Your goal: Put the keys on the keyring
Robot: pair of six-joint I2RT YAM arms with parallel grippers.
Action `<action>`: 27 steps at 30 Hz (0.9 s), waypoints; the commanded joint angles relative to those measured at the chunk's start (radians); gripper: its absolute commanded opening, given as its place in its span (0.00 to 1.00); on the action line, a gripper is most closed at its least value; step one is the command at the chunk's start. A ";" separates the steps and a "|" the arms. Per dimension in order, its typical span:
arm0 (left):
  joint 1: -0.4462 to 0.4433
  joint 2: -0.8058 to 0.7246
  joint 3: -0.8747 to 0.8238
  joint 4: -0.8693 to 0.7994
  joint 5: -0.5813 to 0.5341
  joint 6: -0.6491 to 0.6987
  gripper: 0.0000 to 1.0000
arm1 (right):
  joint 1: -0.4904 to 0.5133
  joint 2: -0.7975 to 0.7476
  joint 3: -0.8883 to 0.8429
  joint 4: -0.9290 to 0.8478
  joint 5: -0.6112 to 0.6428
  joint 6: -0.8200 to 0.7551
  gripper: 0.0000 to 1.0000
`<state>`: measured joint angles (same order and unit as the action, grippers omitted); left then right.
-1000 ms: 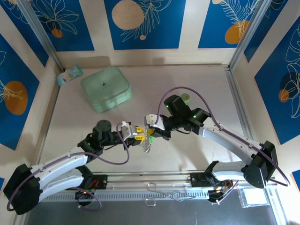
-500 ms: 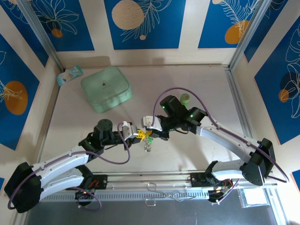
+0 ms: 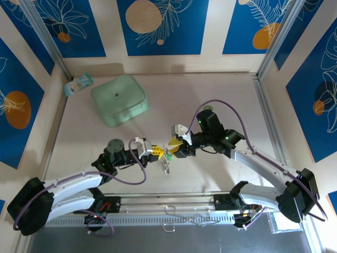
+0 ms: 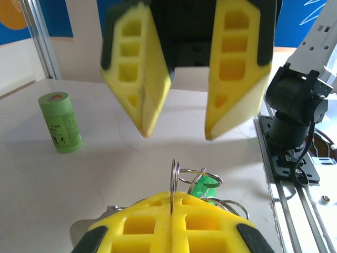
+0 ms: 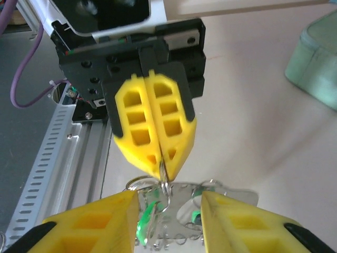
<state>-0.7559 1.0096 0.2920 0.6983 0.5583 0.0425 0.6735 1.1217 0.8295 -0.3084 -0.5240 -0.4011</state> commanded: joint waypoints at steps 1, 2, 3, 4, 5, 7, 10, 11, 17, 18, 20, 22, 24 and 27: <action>0.000 -0.003 -0.010 0.128 -0.008 -0.039 0.00 | -0.002 -0.046 -0.043 0.032 -0.020 0.047 0.39; 0.001 -0.005 -0.012 0.130 -0.011 -0.041 0.00 | 0.000 -0.053 -0.054 0.034 -0.007 0.050 0.40; 0.001 -0.006 -0.013 0.132 -0.011 -0.041 0.00 | 0.004 -0.056 -0.062 0.032 0.005 0.048 0.40; 0.000 -0.006 -0.014 0.132 -0.013 -0.041 0.00 | 0.008 -0.053 -0.065 0.027 0.011 0.046 0.40; 0.000 -0.006 -0.014 0.131 -0.015 -0.041 0.00 | 0.014 -0.050 -0.067 0.025 0.015 0.044 0.41; 0.000 -0.004 -0.014 0.132 -0.014 -0.042 0.00 | 0.028 -0.041 -0.072 0.029 0.030 0.044 0.41; 0.000 -0.006 -0.014 0.132 -0.013 -0.044 0.00 | 0.041 -0.029 -0.072 0.043 0.057 0.041 0.40; 0.000 -0.008 -0.014 0.130 -0.011 -0.044 0.00 | 0.043 -0.025 -0.071 0.043 0.060 0.039 0.40; 0.000 -0.013 -0.014 0.124 -0.008 -0.043 0.00 | 0.044 -0.019 -0.061 0.036 0.075 0.030 0.27; 0.000 -0.014 -0.014 0.125 -0.006 -0.043 0.00 | 0.044 -0.018 -0.060 0.034 0.076 0.027 0.26; 0.001 -0.014 -0.013 0.126 -0.002 -0.043 0.00 | 0.044 -0.017 -0.060 0.031 0.086 0.023 0.23; 0.000 -0.013 -0.011 0.127 0.004 -0.044 0.00 | 0.044 -0.016 -0.061 0.026 0.097 0.018 0.20; 0.001 -0.016 -0.011 0.128 0.006 -0.047 0.00 | 0.044 -0.014 -0.056 0.022 0.108 0.012 0.15; 0.000 -0.017 -0.013 0.132 0.006 -0.049 0.00 | 0.055 0.000 -0.042 -0.003 0.108 -0.005 0.06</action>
<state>-0.7559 1.0111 0.2829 0.7696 0.5457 0.0051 0.7162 1.1042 0.7708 -0.2787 -0.4244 -0.3866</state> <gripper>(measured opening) 0.056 0.079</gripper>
